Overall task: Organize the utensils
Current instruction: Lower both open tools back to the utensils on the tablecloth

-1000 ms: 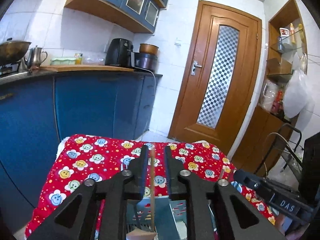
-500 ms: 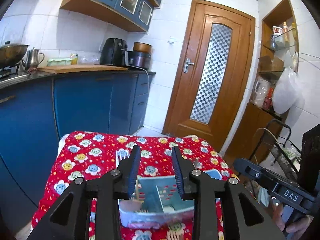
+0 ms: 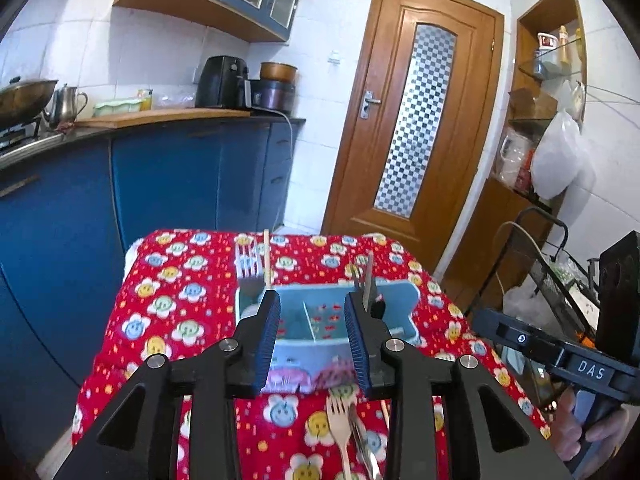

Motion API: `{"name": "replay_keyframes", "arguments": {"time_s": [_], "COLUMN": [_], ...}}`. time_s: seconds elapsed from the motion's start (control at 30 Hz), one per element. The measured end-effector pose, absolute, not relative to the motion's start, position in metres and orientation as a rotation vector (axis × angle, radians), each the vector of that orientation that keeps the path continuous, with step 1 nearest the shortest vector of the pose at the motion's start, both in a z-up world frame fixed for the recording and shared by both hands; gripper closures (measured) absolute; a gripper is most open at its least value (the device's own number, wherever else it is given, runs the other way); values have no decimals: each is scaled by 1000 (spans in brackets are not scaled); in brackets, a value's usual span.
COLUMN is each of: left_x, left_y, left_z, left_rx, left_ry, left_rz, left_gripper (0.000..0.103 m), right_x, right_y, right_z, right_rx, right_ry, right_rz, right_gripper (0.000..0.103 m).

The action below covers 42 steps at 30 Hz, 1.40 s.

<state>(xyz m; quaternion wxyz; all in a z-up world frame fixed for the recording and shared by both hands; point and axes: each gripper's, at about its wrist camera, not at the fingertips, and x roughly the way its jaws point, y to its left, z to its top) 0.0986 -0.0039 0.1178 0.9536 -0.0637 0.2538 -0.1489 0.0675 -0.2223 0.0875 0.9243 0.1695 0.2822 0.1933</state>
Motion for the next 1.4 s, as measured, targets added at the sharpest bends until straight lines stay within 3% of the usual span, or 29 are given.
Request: {"name": "replay_keyframes", "arguments": {"time_s": [0.77,1.4], "left_x": [46,87], "left_y": [3,-26], "left_z": [70,8], "left_rx": [-143,-94], "left_ry": [689,885], "left_rz": [-283,-280], "left_gripper": [69,69], "right_x": [-2,9], "right_y": [-227,-245], "right_z": [45,-15], "right_rx": [356,353], "right_ry": [694,781], "right_rz": [342,242], "right_gripper": [69,68]}}
